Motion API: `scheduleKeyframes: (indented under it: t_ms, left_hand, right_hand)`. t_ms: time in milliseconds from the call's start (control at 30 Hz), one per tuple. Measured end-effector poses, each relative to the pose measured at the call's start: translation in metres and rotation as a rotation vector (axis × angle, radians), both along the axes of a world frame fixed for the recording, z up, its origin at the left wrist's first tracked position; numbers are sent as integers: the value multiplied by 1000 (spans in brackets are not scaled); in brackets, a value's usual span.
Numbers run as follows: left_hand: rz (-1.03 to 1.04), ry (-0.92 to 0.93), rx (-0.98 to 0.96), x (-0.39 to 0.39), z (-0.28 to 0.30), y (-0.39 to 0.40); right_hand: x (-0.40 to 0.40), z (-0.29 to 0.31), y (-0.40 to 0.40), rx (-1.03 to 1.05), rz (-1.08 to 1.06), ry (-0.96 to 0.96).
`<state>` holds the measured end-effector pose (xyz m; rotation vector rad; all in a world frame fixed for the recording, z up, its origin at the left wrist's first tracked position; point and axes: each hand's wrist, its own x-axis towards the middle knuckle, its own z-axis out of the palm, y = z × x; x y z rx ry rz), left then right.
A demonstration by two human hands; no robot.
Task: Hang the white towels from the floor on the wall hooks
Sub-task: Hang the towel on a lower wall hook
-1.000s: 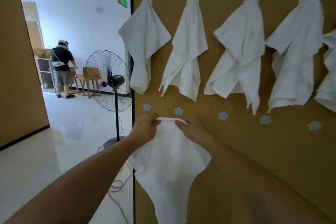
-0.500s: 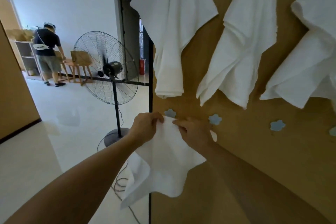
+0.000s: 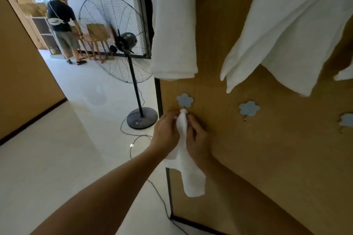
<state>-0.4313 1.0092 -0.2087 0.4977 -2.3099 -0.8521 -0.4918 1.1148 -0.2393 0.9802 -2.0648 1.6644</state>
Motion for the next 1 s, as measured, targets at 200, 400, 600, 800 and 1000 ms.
scheduleKeyframes:
  t_ms: [200, 400, 600, 800, 1000]
  left_hand:
    - [57, 156, 144, -4, -11, 11]
    - [100, 95, -193, 10, -26, 4]
    - [-81, -162, -369, 29, -23, 0]
    - [-298, -361, -307, 55, -10, -19]
    - [-294, -161, -580, 84, 9, -31]
  right_hand:
    - [12, -14, -5, -38, 60, -17]
    - [16, -13, 4, 282, -314, 328]
    - [38, -5, 4, 627, -479, 297]
    - [67, -12, 23, 891, -293, -199]
    - [129, 3, 39, 835, -479, -290]
